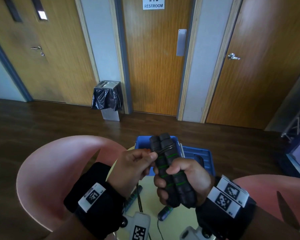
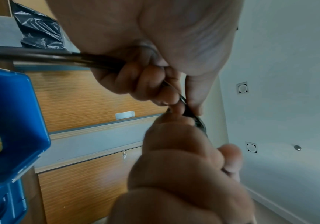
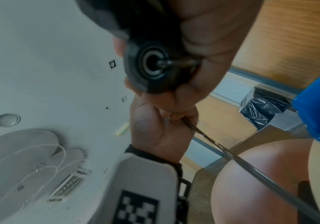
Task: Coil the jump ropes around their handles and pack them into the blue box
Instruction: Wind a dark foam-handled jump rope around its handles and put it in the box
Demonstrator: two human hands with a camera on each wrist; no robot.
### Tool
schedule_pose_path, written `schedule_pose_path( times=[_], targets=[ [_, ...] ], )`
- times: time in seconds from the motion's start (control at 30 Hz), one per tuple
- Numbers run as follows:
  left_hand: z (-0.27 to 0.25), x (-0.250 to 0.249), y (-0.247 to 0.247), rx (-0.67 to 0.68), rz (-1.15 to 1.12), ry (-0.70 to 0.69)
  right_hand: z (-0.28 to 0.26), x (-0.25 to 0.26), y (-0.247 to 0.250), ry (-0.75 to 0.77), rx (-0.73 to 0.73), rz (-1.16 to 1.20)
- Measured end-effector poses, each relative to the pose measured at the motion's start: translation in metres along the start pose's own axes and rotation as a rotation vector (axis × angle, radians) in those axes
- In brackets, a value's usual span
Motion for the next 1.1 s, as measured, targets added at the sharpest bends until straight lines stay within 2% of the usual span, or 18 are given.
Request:
schedule_pose_path(
  times=[0.13, 0.33, 0.43, 0.53, 0.6, 0.7, 0.83, 0.87, 0.93, 1.0, 1.1],
  targets=[
    [0.006, 0.006, 0.035, 0.027, -0.086, 0.072, 0.019, -0.007, -0.025, 0.032, 0.055, 0.1],
    [0.012, 0.0, 0.065, 0.113, -0.255, 0.088, 0.049, -0.018, -0.058, 0.082, 0.118, 0.151],
    [0.017, -0.004, 0.071, 0.266, -0.405, 0.038, 0.059, -0.023, -0.072, 0.106, 0.19, 0.191],
    [0.015, -0.013, 0.077, 0.445, -0.483, 0.084, 0.066, -0.025, -0.087, 0.139, 0.251, 0.194],
    [0.016, -0.016, 0.082, 0.491, -0.517, 0.075, 0.069, -0.025, -0.09, 0.174, 0.245, 0.179],
    [0.02, -0.017, 0.089, 0.452, -0.514, 0.052, 0.073, -0.029, -0.088, 0.231, 0.119, 0.105],
    [0.027, -0.011, 0.1, 0.328, -0.455, 0.042, 0.078, -0.026, -0.082, 0.258, -0.204, -0.078],
    [0.029, -0.009, 0.103, 0.273, -0.428, 0.036, 0.077, -0.023, -0.081, 0.31, -0.316, -0.198],
    [0.032, -0.008, 0.106, 0.154, -0.324, 0.021, 0.078, -0.016, -0.083, 0.366, -0.493, -0.585],
    [0.032, -0.008, 0.103, 0.063, -0.19, -0.016, 0.083, -0.017, -0.085, 0.316, -0.579, -0.908],
    [0.027, -0.008, 0.095, -0.032, -0.085, -0.047, 0.09, -0.023, -0.081, 0.266, -0.69, -1.021]
  ],
)
Point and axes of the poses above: each hand's wrist, its own z-axis towards the middle knuckle, its own y-axis out of the back of the hand, x = y × z, the point moved 1 cm from there along z, towards the middle knuckle, and after that the axes turned 10 degrees about z, right-handed, at the moved point
